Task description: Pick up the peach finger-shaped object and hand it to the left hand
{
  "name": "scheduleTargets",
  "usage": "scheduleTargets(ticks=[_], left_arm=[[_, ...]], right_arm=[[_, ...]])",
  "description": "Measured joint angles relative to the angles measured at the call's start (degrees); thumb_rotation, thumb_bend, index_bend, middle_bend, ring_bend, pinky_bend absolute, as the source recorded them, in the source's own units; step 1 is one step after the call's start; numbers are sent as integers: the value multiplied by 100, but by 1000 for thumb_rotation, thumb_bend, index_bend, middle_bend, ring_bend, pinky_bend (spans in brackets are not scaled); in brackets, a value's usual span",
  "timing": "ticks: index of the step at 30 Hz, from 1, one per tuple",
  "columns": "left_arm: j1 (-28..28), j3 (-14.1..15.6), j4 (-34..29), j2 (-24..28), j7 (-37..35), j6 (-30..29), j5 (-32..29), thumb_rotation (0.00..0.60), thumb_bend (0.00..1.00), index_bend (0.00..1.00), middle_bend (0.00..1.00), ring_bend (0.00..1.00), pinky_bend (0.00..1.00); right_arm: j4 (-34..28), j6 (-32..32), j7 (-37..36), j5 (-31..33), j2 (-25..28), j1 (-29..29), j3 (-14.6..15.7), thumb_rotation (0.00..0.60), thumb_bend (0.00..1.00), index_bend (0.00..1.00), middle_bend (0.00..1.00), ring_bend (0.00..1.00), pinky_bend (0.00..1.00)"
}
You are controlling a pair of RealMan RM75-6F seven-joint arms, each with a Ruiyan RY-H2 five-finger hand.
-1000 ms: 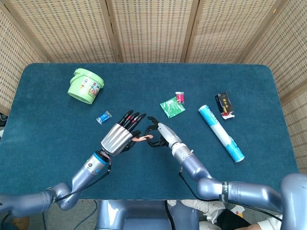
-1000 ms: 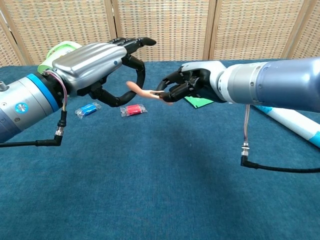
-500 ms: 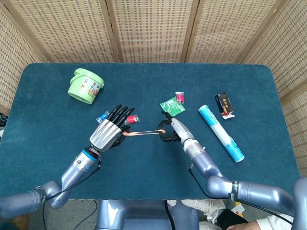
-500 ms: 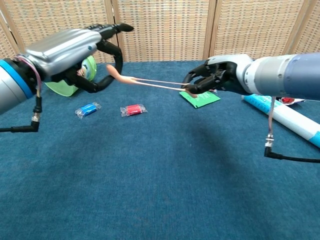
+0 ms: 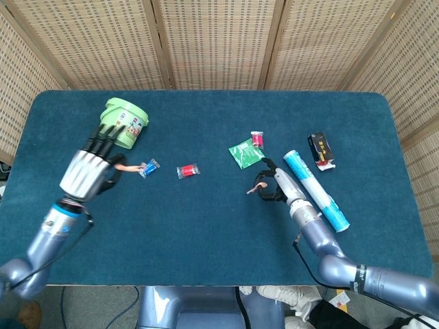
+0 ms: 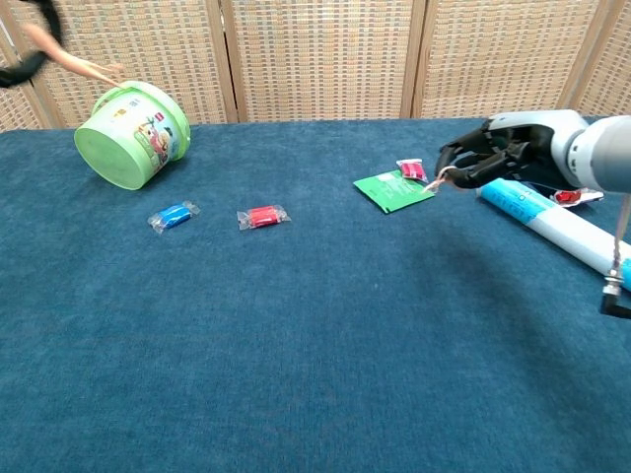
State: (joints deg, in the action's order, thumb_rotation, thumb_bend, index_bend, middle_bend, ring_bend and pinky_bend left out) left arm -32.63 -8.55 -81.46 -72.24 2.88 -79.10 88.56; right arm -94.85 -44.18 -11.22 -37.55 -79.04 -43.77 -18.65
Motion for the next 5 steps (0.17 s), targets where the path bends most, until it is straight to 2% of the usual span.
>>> scheduleTargets(ticks=[5], left_arm=[[386, 65, 259, 396, -655, -205, -90, 600, 531, 744, 0, 0, 0]], right_arm=[[-213, -22, -142, -237, 142, 179, 9, 600, 691, 732, 109, 0, 0]])
